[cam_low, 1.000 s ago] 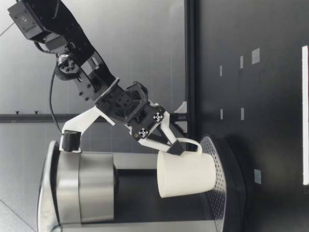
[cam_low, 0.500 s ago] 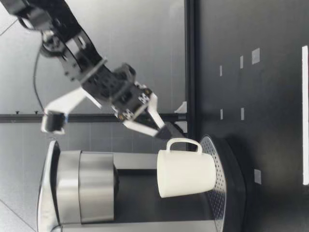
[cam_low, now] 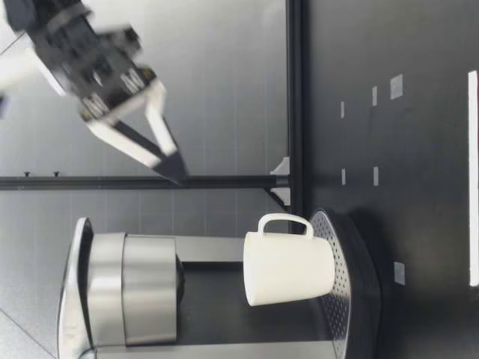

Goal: Place the coffee capsule inside the capsule container, then place the cup onto the center of the cup tray.

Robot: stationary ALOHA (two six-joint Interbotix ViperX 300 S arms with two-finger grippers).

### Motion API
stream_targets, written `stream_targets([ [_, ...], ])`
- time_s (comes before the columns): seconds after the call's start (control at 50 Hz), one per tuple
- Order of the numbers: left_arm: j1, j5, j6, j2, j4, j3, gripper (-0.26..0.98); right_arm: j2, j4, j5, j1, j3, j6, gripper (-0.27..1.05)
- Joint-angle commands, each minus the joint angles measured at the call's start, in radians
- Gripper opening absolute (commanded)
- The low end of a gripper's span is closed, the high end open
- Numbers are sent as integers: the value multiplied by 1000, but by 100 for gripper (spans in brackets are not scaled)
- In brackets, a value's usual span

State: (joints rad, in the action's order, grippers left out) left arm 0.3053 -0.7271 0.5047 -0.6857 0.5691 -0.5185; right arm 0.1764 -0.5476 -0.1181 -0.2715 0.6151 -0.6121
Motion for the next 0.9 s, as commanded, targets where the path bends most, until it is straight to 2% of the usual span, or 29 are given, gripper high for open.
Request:
stream_targets([
  [0.0,2,-11,-12,41,6,71,5,63,-6,71,31,32,6,71],
  [0.22,34,-55,-41,176,6,179,5,87,-38,126,44,95,44,70],
  [0.5,54,-110,-81,310,5,276,5,92,-41,132,86,115,55,58],
  [0.88,101,-115,-81,328,5,275,5,109,-43,132,94,127,55,57],
])
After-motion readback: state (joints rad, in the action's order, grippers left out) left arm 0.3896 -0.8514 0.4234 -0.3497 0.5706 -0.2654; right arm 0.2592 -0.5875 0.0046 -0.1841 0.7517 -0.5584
